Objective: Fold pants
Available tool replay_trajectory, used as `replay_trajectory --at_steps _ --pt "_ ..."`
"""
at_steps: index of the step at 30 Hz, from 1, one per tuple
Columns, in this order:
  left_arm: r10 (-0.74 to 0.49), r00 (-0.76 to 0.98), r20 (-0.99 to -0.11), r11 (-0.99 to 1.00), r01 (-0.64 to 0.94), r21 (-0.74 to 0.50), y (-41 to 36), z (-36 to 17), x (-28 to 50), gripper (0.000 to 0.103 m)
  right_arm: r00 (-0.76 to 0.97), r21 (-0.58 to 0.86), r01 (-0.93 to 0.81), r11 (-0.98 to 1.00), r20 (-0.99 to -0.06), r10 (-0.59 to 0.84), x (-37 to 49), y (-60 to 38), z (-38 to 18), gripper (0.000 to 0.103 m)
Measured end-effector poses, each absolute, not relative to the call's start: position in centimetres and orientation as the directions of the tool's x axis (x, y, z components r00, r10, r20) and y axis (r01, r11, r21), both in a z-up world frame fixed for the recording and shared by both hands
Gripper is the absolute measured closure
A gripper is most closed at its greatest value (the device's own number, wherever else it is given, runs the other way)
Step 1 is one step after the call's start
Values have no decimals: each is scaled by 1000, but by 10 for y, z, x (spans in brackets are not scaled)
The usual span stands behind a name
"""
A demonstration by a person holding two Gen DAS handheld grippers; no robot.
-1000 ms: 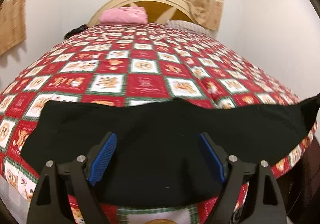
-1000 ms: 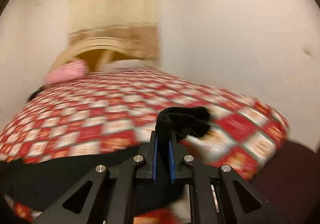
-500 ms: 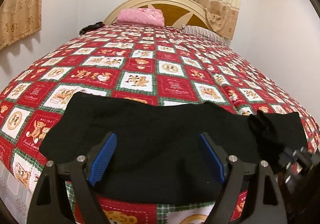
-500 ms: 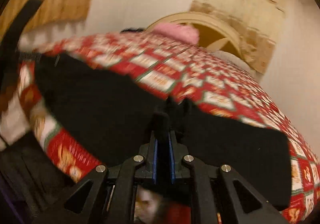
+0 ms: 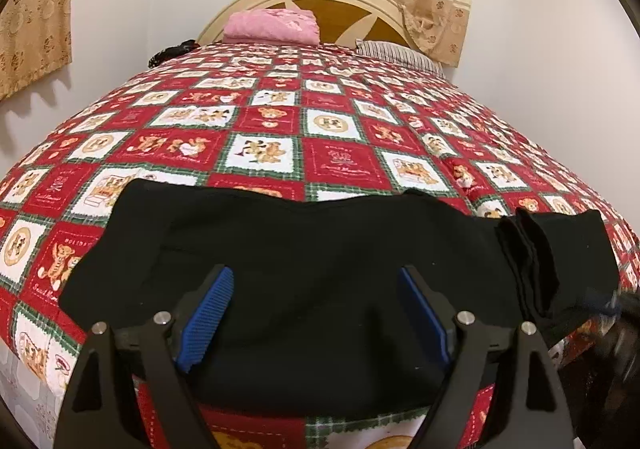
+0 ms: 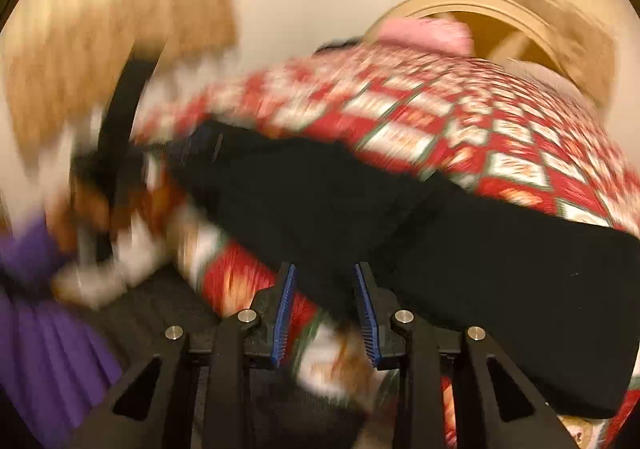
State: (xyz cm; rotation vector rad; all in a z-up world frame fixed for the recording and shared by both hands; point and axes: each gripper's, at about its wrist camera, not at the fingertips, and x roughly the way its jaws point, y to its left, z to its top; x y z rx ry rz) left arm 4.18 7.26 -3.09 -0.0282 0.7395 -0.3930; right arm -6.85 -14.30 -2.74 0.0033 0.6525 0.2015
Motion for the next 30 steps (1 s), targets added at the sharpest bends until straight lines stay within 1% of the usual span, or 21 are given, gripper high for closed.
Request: replay_trajectory --at_steps 1,2,4,5,7,9,10,11,12,13,14,15,18,19,20,22,24,25,27,28,30 --pt "-361 667 -652 926 341 -164 72 -31 42 17 811 122 -108 987 -563 159 -61 -161 -19 71" --pt "-363 666 -651 925 344 -164 72 -30 41 17 824 140 -39 989 -555 111 -53 -174 -15 72" --pt "-362 670 -648 925 347 -158 72 -28 39 17 836 157 109 982 -549 -5 -33 -196 -13 82" --pt "-359 673 -647 925 347 -154 73 -27 38 17 831 165 146 975 -556 -30 -23 -203 -14 87" --pt "-355 678 -643 927 343 -150 74 -26 38 17 800 168 184 969 -599 -48 1 -206 -24 87" --pt "-350 679 -645 929 337 -150 75 -26 39 17 760 188 158 969 -650 2 17 -200 -37 87" --pt "-347 678 -648 931 334 -149 75 -28 40 17 738 225 132 965 -672 56 27 -193 -50 87" --pt "-343 676 -652 932 331 -147 75 -29 41 17 740 227 124 966 -670 62 33 -187 -56 87" --pt "-336 674 -658 934 327 -142 76 -32 42 17 747 202 122 972 -663 44 31 -179 -59 85" --pt "-326 673 -664 937 322 -134 77 -33 43 17 757 132 117 984 -653 -2 32 -168 -60 85" --pt "-319 673 -668 939 318 -127 77 -35 43 17 762 93 116 989 -647 -29 29 -163 -60 85" --pt "-311 673 -671 942 314 -123 80 -36 43 17 765 76 117 990 -643 -41 28 -161 -60 85" --pt "-276 697 -662 955 278 -106 96 -33 41 17 771 101 117 988 -636 -27 26 -165 -59 85" --pt "-258 713 -652 961 257 -100 104 -30 39 17 791 138 119 983 -612 -10 19 -167 -52 85" --pt "-244 726 -643 966 238 -97 113 -28 38 17 823 185 103 977 -568 21 11 -166 -43 85" --pt "-206 753 -626 978 180 -104 137 -23 33 17 866 202 64 977 -498 46 -1 -153 -28 85" --pt "-172 769 -616 985 124 -119 158 -20 30 15 881 211 26 977 -467 77 -2 -135 -20 85" --pt "-149 775 -615 988 91 -125 170 -19 29 14 879 247 -4 969 -461 121 0 -125 -22 85" --pt "-113 778 -618 991 42 -129 185 -20 28 13 851 319 -69 945 -476 222 6 -104 -32 85" --pt "-95 776 -624 992 19 -128 192 -21 28 13 829 329 -94 940 -497 257 10 -93 -40 85" --pt "-73 771 -633 991 -14 -131 199 -23 28 13 794 309 -111 944 -544 271 17 -75 -57 85"
